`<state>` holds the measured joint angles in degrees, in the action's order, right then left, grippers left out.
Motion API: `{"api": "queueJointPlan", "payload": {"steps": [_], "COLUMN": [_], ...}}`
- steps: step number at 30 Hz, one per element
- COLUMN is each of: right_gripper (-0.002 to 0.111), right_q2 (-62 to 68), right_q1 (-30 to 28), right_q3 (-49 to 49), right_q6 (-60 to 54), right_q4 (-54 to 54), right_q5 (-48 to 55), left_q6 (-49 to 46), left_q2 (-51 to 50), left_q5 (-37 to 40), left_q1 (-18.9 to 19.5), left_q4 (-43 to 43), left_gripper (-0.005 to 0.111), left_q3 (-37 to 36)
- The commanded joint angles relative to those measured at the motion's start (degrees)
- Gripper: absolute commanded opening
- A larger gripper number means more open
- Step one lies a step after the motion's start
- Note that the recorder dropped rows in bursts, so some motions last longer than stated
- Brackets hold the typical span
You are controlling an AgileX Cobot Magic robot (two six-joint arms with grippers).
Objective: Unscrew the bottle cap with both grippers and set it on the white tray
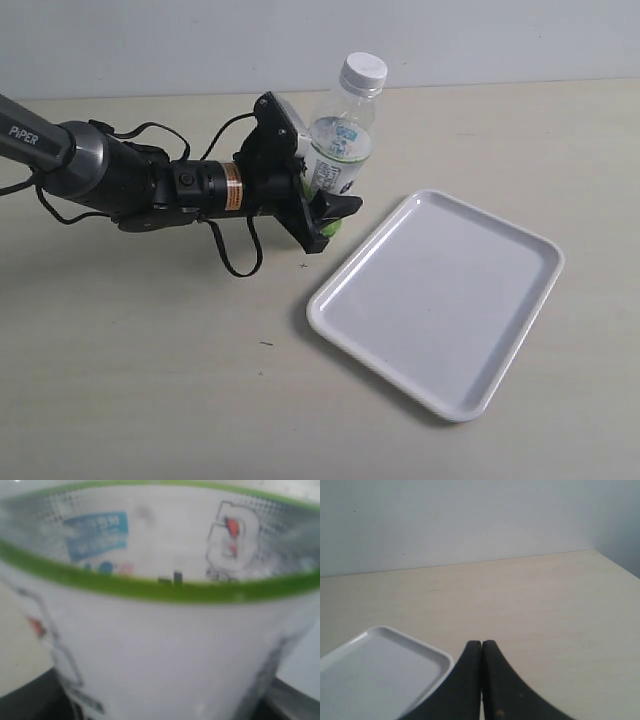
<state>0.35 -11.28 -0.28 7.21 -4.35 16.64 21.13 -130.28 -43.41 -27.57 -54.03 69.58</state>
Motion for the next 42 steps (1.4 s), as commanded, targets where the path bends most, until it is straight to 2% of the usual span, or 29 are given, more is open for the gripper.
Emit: {"api": "queueJointPlan", "payload": {"steps": [1,11,24,31,34,36,39,42], "right_gripper": [0.0,0.0,0.0,0.0,0.0,0.0,0.0,0.0], "right_q2": [-0.26,-0.26,-0.26,-0.26,-0.26,-0.26,0.67,5.26], "right_q1": [-0.39,-0.39,-0.39,-0.39,-0.39,-0.39,-0.39,-0.39], "right_q3": [0.28,0.28,0.28,0.28,0.28,0.28,-0.39,-9.1], "right_q6": [0.11,-1.32,-2.57,-0.41,8.16,19.45,33.29,35.28], "right_q4": [-0.08,-0.71,-0.6,-0.6,-0.37,-0.29,-0.66,-0.92], "right_q5": [-0.37,-1.72,-29.16,-27.95,-25.37,-26.42,-37.39,-31.19], "left_q6": [0.39,0.39,0.17,0.16,0.27,0.27,0.27,0.28], "left_q2": [0.96,0.96,0.96,0.96,0.96,0.96,0.96,0.96], "left_q5": [-1.31,-0.69,1.05,1.28,1.26,1.26,1.26,1.26], "left_q1": [0.1,0.1,0.14,0.14,0.14,0.14,0.14,0.14], "left_q4": [-0.55,-1.71,-2.42,-2.42,-2.42,-2.42,-2.42,-2.86], "left_gripper": [0.0,0.0,0.0,0.0,0.0,0.0,0.0,0.0], "left_q3": [-0.2,-0.2,-0.2,-0.2,-0.2,-0.2,-0.2,-0.2]}}
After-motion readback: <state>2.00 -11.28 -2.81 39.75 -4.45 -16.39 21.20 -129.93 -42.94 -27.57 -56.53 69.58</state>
